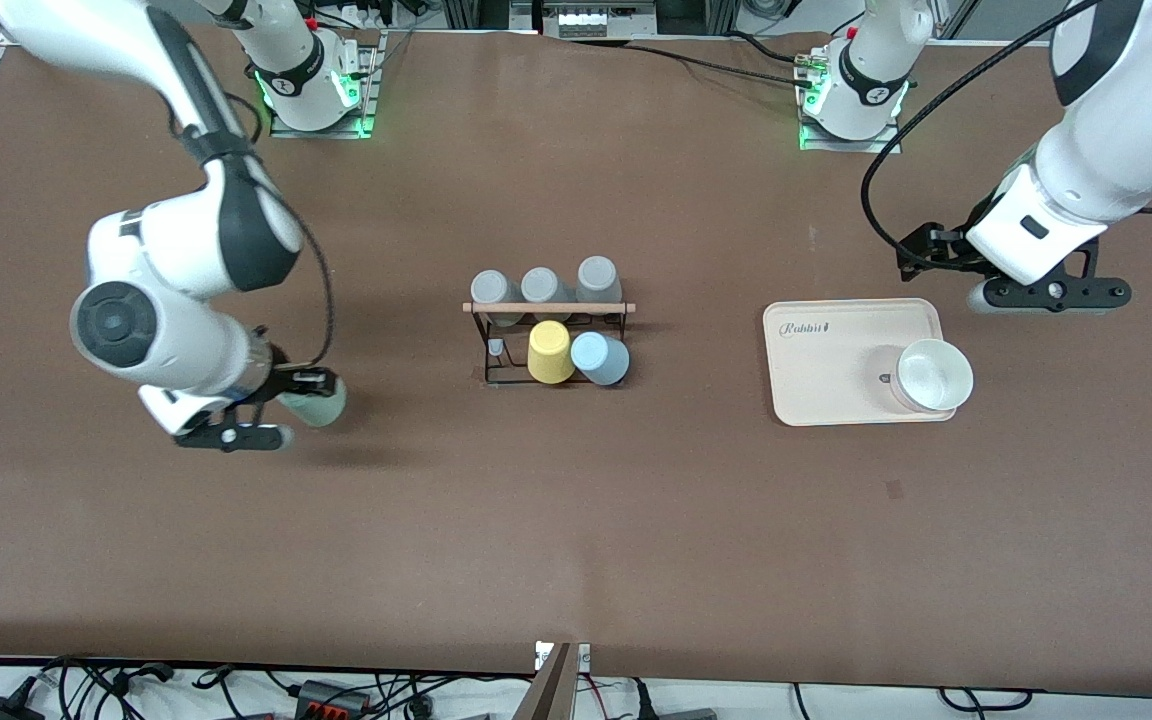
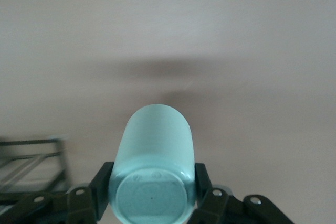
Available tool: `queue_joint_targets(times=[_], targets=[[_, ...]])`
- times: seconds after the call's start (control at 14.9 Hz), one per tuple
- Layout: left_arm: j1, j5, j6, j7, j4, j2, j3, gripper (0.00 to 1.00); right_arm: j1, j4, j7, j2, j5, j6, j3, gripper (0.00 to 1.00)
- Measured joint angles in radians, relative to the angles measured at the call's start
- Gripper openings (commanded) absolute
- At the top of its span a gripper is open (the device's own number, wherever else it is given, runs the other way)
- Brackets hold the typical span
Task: Hang scattered cups on rack with three cups
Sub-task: 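Carry the teal cup with the right gripper to the rack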
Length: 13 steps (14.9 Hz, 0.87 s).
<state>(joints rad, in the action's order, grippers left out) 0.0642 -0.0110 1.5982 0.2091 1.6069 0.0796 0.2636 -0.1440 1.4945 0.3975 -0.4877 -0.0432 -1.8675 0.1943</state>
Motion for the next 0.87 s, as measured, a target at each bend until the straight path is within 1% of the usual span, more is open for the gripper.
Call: queue_joint_targets(times=[0.2, 0.54, 0.67, 0.87], targets=[[0.0, 0.0, 0.004, -0.001, -0.034, 0.028, 0.002, 1.0, -0.104, -0.048, 0.152, 0.0, 0.032, 0.031, 0.002, 0.36], [0.002, 0.008, 0.01, -0.001, -0.048, 0.045, 0.004, 1.0, -0.245, -0.057, 0.363, -0.009, 0.034, 0.032, 0.002, 0.36], [0.004, 0.016, 0.012, -0.001, -0.048, 0.045, 0.003, 1.0, -0.282, -0.058, 0.419, -0.023, 0.034, 0.02, 0.001, 0.36], [0.004, 0.017, 0.013, -0.001, -0.048, 0.045, 0.003, 1.0, -0.308, -0.06, 0.454, -0.052, 0.026, -0.012, 0.001, 0.36]])
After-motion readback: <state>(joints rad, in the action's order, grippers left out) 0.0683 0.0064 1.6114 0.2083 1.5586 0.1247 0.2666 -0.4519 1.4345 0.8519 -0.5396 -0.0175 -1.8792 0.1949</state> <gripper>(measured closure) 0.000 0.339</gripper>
